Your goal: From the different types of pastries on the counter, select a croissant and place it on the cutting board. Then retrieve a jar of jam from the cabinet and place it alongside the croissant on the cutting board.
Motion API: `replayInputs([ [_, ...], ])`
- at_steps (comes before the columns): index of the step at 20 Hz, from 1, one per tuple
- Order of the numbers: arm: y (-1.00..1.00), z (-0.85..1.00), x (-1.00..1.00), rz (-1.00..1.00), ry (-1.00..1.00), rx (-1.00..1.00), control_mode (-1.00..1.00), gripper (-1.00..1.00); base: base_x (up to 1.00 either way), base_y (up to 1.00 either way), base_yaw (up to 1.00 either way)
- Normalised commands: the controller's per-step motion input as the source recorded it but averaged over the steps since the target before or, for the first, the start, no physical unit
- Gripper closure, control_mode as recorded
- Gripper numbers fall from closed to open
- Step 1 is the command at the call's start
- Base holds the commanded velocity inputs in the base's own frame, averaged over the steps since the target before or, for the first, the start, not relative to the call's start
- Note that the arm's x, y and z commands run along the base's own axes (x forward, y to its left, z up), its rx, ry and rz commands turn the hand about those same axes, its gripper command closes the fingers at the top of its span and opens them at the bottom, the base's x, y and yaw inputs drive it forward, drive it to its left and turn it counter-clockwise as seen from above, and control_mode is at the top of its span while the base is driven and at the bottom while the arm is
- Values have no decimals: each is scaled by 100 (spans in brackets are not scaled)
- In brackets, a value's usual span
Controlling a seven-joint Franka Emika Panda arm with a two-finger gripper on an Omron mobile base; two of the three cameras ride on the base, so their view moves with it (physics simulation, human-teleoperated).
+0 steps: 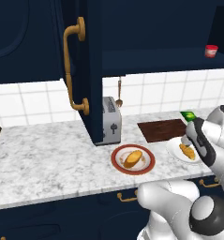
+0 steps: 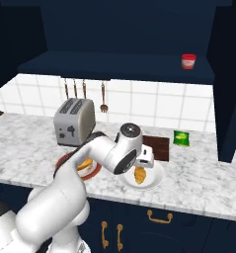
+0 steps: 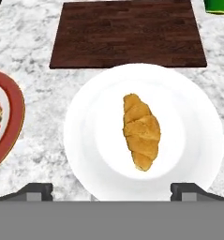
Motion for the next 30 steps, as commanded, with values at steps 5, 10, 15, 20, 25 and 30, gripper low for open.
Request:
replayInputs([
  [5,-29,-40,3,0,1,-1,-100,-100,0,0,0],
  [10,0,-12,5,-2,6,0,-100,-100,0,0,0],
  [15,0,-40,16,-4,0,0,-100,-100,0,0,0],
  [20,0,-35,38,-4,-18,0,-100,-100,0,0,0],
  [25,0,-30,36,-6,-6,0,-100,-100,0,0,0],
  [30,-2,-47,17,-5,0,0,-100,-100,0,0,0],
])
